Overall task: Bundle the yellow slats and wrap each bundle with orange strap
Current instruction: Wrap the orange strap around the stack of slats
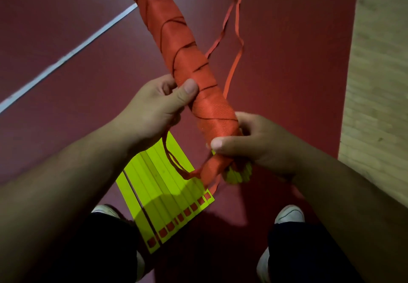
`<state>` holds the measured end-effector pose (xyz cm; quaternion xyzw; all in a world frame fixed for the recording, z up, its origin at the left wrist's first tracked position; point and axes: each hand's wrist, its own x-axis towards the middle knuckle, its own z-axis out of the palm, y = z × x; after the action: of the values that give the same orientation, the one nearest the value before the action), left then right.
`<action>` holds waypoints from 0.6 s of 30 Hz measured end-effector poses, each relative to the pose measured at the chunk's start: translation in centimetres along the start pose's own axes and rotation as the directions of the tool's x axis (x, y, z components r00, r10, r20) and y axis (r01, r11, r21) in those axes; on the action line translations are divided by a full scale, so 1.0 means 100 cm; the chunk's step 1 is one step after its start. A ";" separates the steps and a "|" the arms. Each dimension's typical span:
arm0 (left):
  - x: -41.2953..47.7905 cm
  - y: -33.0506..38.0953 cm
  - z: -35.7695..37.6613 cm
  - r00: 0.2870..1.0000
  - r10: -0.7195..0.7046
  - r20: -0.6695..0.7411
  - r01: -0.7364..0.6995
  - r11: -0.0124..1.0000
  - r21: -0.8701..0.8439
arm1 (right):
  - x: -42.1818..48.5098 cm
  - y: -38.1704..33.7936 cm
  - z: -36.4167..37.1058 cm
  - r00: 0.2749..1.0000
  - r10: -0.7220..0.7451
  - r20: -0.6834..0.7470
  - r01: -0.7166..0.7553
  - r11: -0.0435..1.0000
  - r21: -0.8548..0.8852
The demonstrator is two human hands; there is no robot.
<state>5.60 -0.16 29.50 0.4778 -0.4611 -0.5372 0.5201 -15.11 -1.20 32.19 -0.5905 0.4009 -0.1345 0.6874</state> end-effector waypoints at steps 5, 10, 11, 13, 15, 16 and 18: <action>0.000 -0.010 0.018 0.983 0.051 -0.177 -0.020 0.985 0.174 | 0.011 0.014 0.015 0.900 -0.072 -0.429 -0.135 0.891 -0.433; 0.001 -0.006 0.017 0.987 0.059 -0.151 -0.036 0.989 0.146 | 0.009 0.006 0.007 0.882 -0.172 -0.439 -0.053 0.888 -0.456; 0.003 -0.005 0.014 0.989 0.051 -0.136 -0.034 0.991 0.128 | 0.007 0.006 0.005 0.888 -0.178 -0.424 -0.016 0.909 -0.416; 0.004 -0.003 0.011 0.994 0.067 -0.082 -0.057 0.992 0.110 | 0.005 0.007 0.005 0.902 -0.177 -0.394 0.044 0.945 -0.324; 0.004 -0.001 0.007 0.999 0.052 0.004 -0.052 0.996 0.077 | 0.004 0.008 0.005 0.917 -0.169 -0.362 0.077 0.964 -0.254; 0.005 0.000 0.006 0.999 0.029 0.046 -0.032 0.998 0.057 | 0.003 0.009 0.005 0.927 -0.159 -0.340 0.086 0.971 -0.221; 0.003 0.004 0.007 0.996 0.013 0.089 -0.016 0.999 0.039 | 0.003 0.012 0.006 0.946 -0.148 -0.289 0.095 0.977 -0.192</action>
<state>4.91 -0.48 29.97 0.4605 -0.4977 -0.5448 0.4934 -14.83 -0.65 30.98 -0.6448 0.4740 -0.2294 0.5540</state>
